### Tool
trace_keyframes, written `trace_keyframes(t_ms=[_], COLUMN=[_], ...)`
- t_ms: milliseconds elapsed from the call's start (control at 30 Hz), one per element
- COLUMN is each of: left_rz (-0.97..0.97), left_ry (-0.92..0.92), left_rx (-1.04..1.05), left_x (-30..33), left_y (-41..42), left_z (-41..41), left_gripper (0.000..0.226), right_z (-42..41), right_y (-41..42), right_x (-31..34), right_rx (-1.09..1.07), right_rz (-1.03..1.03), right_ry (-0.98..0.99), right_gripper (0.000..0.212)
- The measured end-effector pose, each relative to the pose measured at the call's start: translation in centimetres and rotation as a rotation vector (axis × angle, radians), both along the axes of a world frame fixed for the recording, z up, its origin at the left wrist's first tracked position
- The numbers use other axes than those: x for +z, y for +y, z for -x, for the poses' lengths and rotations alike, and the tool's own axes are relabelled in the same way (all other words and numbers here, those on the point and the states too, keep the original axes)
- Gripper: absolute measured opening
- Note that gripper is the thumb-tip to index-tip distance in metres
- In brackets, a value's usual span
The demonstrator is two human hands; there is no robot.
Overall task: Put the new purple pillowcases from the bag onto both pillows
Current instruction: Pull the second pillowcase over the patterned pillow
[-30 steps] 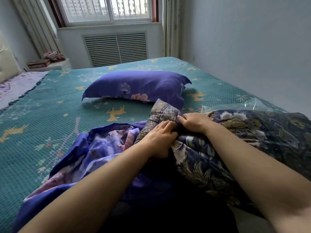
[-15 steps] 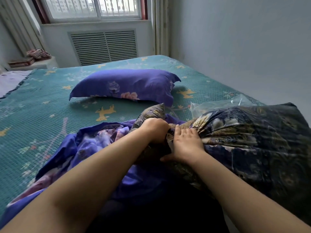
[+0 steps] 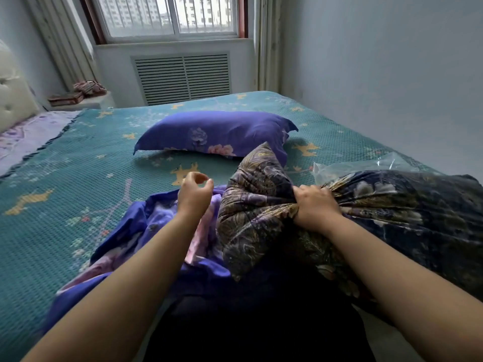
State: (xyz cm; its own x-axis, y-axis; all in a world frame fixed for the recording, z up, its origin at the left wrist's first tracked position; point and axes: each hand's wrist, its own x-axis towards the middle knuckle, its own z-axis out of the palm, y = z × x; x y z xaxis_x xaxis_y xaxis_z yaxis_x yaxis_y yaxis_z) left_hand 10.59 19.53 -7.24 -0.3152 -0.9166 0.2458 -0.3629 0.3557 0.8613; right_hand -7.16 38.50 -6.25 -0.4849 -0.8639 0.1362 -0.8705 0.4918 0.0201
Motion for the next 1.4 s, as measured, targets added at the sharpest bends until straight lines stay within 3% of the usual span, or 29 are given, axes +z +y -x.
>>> trace_keyframes(t_ms=[67,167,233,300,367,433,500,533,567,600,667,700,767,867,933,1000,1033,1100,1133,1200,1267,1400], left_rz=[-0.246,-0.434,-0.358,-0.224,-0.173,-0.242,-0.440,-0.468,-0.446,-0.372,-0.068,0.136,0.522,0.914,0.862,0.609,0.448,0.111,0.059,0.077,0.109,0.339], left_ry=[-0.138,-0.436,-0.638,-0.733,-0.631,-0.300,0.041,0.062,-0.061,-0.297,-0.723,-0.842,-0.968,-0.980,-1.170,-1.404,-1.407,-1.219,-1.101,-0.902,-0.755,-0.575], left_rx=[0.063,-0.064,-0.148,-0.151,-0.024,0.078,0.091,0.095,0.119,0.156,0.159,0.107,-0.078,-0.391,-0.500,-0.583,-0.606,-0.663,-0.724,-0.848,-0.881,-0.617], left_x=[-3.0,-4.9,-5.2,-5.3,-4.7,-3.5,-2.7,-2.9,-3.3,-4.1,-5.6,-6.2,-7.4,-8.1,-7.1,-6.5,-5.9,-3.7,-2.4,0.0,1.5,1.4], left_y=[-1.6,-0.1,1.4,1.6,1.4,0.9,0.1,-0.6,-0.9,-1.2,-1.7,-1.6,-1.6,-2.4,-2.3,-2.1,-2.3,-2.0,-1.6,-0.4,1.4,1.5], left_z=[-1.5,-2.6,-3.5,-4.4,-5.1,-5.4,-5.7,-5.9,-6.2,-6.6,-7.6,-7.8,-7.6,-7.1,-6.9,-6.7,-6.6,-6.6,-6.6,-6.3,-5.9,-5.9], left_gripper=[0.035,0.093,0.084,0.046,0.028,0.031,0.043,0.047,0.053,0.063,0.071,0.071,0.069,0.029,0.031,0.030,0.031,0.030,0.025,0.015,0.022,0.044], right_z=[-0.5,-1.3,-1.8,-2.3,-2.7,-2.6,-2.3,-2.3,-2.4,-2.6,-3.0,-3.2,-3.5,-3.6,-3.5,-3.4,-3.4,-3.3,-3.2,-3.0,-3.2,-4.7], right_y=[-0.5,-2.2,-3.2,-3.9,-4.2,-4.5,-4.9,-5.0,-5.2,-5.3,-5.8,-6.0,-6.4,-6.5,-6.6,-6.6,-6.6,-6.6,-6.7,-7.0,-7.4,-7.3], right_x=[1.2,3.6,4.6,4.3,3.4,2.6,2.2,2.1,1.8,1.5,0.9,0.6,0.3,0.0,-0.3,-0.6,-0.7,-0.7,-0.6,-0.1,0.7,2.0], right_rx=[-0.033,-0.117,-0.157,-0.192,-0.220,-0.239,-0.266,-0.280,-0.289,-0.294,-0.296,-0.294,-0.283,-0.278,-0.279,-0.280,-0.282,-0.286,-0.290,-0.305,-0.296,-0.162], right_rz=[0.087,0.249,0.283,0.236,0.201,0.205,0.206,0.195,0.178,0.164,0.153,0.148,0.141,0.134,0.130,0.131,0.128,0.112,0.106,0.111,0.103,0.069], right_ry=[0.037,0.073,0.053,0.026,0.013,0.004,-0.012,-0.018,-0.020,-0.016,-0.003,0.002,0.011,0.013,0.014,0.012,0.012,0.009,0.002,-0.025,-0.042,0.008], right_gripper=[0.046,0.056,0.060,0.064,0.068,0.071,0.071,0.071,0.072,0.071,0.068,0.066,0.063,0.060,0.062,0.064,0.064,0.062,0.061,0.057,0.056,0.053])
